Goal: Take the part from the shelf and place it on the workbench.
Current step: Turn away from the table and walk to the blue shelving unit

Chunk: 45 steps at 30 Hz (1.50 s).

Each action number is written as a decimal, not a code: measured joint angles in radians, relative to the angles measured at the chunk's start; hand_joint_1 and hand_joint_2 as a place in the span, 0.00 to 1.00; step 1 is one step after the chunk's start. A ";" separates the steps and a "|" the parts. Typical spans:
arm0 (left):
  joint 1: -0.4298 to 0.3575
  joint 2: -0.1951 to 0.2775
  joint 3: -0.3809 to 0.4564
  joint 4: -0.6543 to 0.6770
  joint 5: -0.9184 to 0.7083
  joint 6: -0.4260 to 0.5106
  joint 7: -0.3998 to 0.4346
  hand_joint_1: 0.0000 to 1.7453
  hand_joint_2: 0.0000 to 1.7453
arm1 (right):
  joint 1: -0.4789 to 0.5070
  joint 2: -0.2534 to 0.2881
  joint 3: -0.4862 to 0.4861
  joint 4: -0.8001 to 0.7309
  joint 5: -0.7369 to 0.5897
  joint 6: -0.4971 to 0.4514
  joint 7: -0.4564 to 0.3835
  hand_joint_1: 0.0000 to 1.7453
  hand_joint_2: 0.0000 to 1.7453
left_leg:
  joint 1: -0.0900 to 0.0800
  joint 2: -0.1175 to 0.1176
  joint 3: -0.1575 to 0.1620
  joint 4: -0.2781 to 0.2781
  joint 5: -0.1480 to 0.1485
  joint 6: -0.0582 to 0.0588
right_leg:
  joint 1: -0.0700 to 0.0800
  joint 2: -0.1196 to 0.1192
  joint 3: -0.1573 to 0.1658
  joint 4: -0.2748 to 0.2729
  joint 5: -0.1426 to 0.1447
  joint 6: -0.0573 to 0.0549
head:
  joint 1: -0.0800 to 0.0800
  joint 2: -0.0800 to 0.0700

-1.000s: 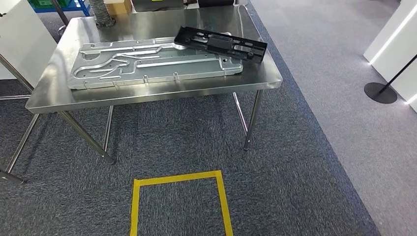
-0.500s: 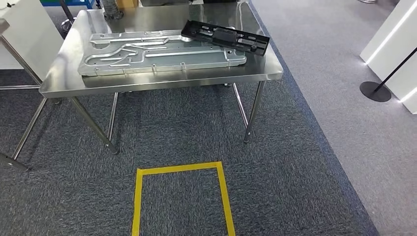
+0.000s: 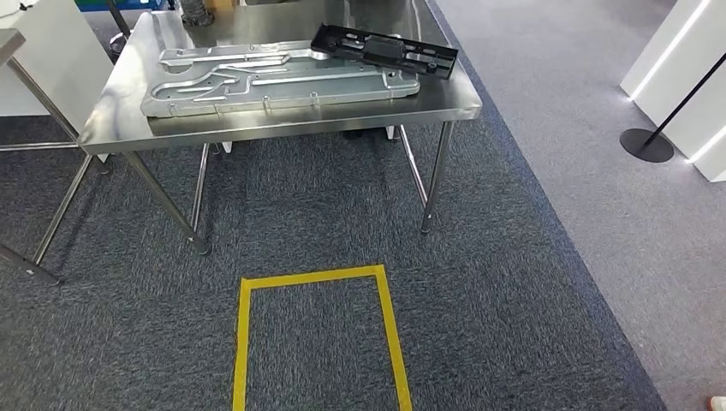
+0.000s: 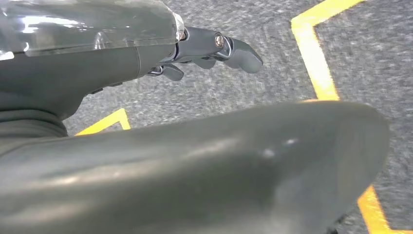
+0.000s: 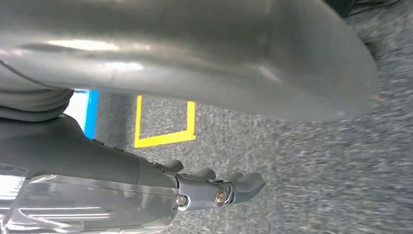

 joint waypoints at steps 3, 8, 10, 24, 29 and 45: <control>0.002 0.001 0.000 0.000 0.001 0.001 0.000 0.00 0.00 | 0.000 0.001 0.002 0.000 0.001 0.000 0.001 0.00 0.00 | 0.010 -0.003 -0.051 0.169 -0.139 -0.017 | -0.001 -0.003 -0.042 0.001 0.032 -0.008 | 0.000 0.000; 0.001 0.002 0.000 0.000 0.001 0.003 0.000 0.00 0.00 | 0.001 0.002 0.008 0.000 0.012 0.000 0.008 0.00 0.00 | 0.021 -0.003 0.064 0.126 -0.081 -0.024 | -0.003 -0.002 -0.115 0.021 0.077 0.004 | 0.000 0.000; -0.002 0.003 0.000 0.000 -0.001 0.003 0.000 0.00 0.00 | 0.000 0.002 0.009 0.000 0.015 0.001 0.011 0.00 0.00 | 0.018 -0.004 0.159 -0.015 -0.080 -0.015 | -0.001 -0.002 -0.131 0.031 0.090 0.014 | 0.000 0.000; 0.006 0.002 -0.002 0.000 -0.027 0.015 0.013 0.00 0.25 | 0.006 0.005 0.014 0.001 0.036 0.000 0.004 0.00 0.00 | 0.006 0.003 0.095 -0.056 -0.028 0.027 | -0.006 0.005 -0.070 0.118 -0.004 0.049 | 0.000 0.000; 0.012 0.001 -0.002 0.000 -0.025 0.015 0.015 0.00 1.00 | 0.006 0.010 0.025 0.001 0.070 -0.003 0.002 0.00 0.00 | 0.002 0.002 0.080 -0.038 -0.026 0.001 | -0.003 0.004 -0.024 0.019 0.002 0.018 | 0.000 0.000; 0.032 -0.001 -0.003 0.000 -0.030 0.032 -0.008 0.00 0.75 | -0.003 0.035 0.076 0.001 0.126 0.010 -0.011 0.00 1.00 | 0.017 -0.003 0.108 -0.056 -0.036 0.009 | -0.003 0.004 -0.057 0.037 0.014 0.037 | 0.000 0.000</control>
